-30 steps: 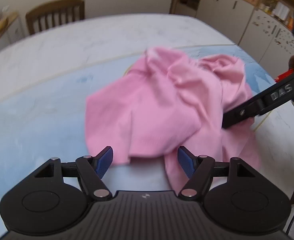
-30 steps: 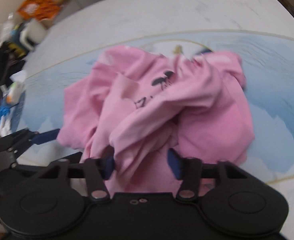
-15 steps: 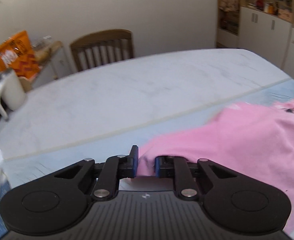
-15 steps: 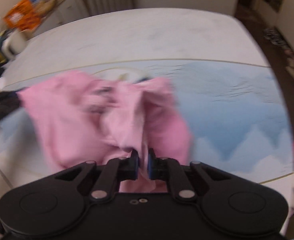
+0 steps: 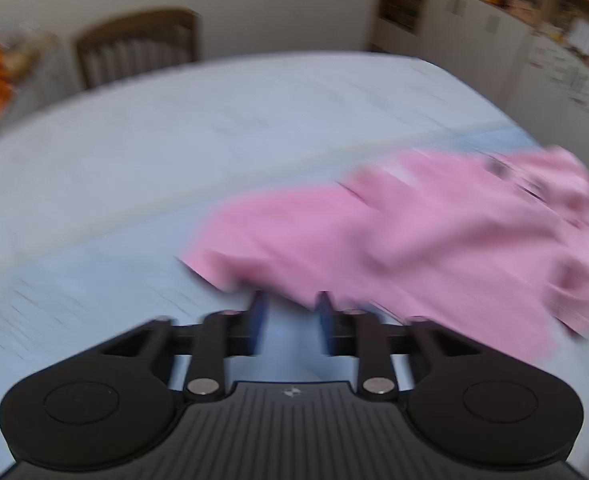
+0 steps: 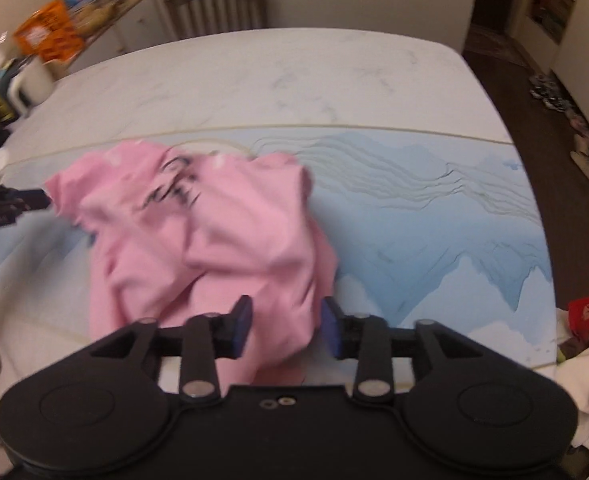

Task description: Fold clothes

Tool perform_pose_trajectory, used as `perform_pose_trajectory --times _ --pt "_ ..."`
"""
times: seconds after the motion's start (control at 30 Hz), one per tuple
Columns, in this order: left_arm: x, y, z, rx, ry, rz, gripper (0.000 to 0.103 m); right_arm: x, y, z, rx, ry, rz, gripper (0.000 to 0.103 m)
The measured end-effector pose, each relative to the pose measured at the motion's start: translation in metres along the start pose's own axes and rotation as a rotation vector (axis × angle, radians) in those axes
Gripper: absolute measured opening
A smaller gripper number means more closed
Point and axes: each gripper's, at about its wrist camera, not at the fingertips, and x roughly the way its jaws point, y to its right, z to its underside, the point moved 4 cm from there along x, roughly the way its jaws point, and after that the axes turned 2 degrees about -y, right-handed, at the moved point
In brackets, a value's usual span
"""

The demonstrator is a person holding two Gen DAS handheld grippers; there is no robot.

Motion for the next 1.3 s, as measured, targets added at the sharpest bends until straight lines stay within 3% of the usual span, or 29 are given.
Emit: perform_pose_trajectory --times 0.03,0.17,0.3,0.7,0.77,0.83,1.0,1.2,1.3 --pt "0.001 0.011 0.009 -0.001 -0.018 0.044 0.078 -0.001 -0.004 0.006 -0.007 -0.009 -0.012 0.103" --pt "0.004 0.056 0.043 -0.008 -0.089 0.212 0.078 -0.006 -0.02 0.031 -0.037 -0.046 -0.058 0.103" --pt "0.018 0.095 0.052 -0.002 -0.11 0.244 0.078 0.016 -0.029 0.049 -0.049 -0.07 -0.019 0.103" --pt "0.048 0.168 0.041 0.043 -0.066 0.008 0.078 0.037 -0.035 0.06 -0.188 -0.114 0.014 0.103" --pt "0.049 0.168 0.037 0.025 -0.044 -0.049 0.067 0.032 -0.027 0.057 -0.196 -0.114 -0.006 0.103" --pt "0.047 0.162 0.032 -0.016 -0.019 -0.09 0.032 0.02 -0.015 0.049 -0.199 -0.098 -0.049 0.103" --pt "0.034 0.134 0.003 -0.135 0.04 -0.186 0.025 -0.015 0.03 0.0 -0.234 0.003 -0.118 0.103" --pt "0.04 0.116 -0.06 -0.098 0.116 -0.299 0.025 0.013 0.066 -0.077 -0.227 0.086 -0.082 0.103" --pt "0.063 0.111 -0.079 -0.098 0.073 -0.325 0.025 0.041 0.08 -0.105 -0.197 0.078 -0.078 0.103"
